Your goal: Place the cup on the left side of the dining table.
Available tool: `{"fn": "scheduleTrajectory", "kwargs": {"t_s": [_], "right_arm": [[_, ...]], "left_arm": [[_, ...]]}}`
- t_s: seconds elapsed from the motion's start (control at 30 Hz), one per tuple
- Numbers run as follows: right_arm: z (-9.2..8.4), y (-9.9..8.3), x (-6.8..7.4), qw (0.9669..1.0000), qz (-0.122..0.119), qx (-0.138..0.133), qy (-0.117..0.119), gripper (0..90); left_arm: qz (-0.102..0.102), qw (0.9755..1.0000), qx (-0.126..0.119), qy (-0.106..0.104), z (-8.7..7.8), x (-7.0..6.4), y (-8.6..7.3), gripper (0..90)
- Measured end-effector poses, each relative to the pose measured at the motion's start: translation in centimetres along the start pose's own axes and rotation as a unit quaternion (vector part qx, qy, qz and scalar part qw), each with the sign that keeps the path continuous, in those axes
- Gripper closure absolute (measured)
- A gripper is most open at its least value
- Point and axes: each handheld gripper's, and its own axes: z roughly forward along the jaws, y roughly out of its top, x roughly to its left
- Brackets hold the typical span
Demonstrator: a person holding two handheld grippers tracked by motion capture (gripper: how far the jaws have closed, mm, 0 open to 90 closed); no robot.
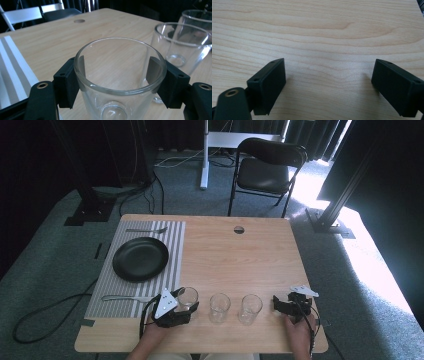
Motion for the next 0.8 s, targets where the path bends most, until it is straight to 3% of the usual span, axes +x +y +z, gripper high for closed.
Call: {"fn": "scheduleTrajectory", "kwargs": {"t_s": [0.4, 0.53, 0.8], "right_arm": [[0.0, 0.0, 0.0, 1.0000, 0.000, 0.000, 0.000, 11.5], [0.0, 0.0, 0.0, 1.0000, 0.000, 0.000, 0.000, 11.5], [0.0, 0.0, 0.0, 1.0000, 0.000, 0.000, 0.000, 11.5]], "left_arm": [[-0.003, 0.9997, -0.007, 0.022, -0.5, 2.1, 1.2, 29.4], [-0.014, 0.9996, -0.012, 0.020, -0.6, 2.9, 1.2, 29.4], [-0.014, 0.9993, -0.011, 0.033, -0.8, 3.9, 1.4, 29.4]]}}
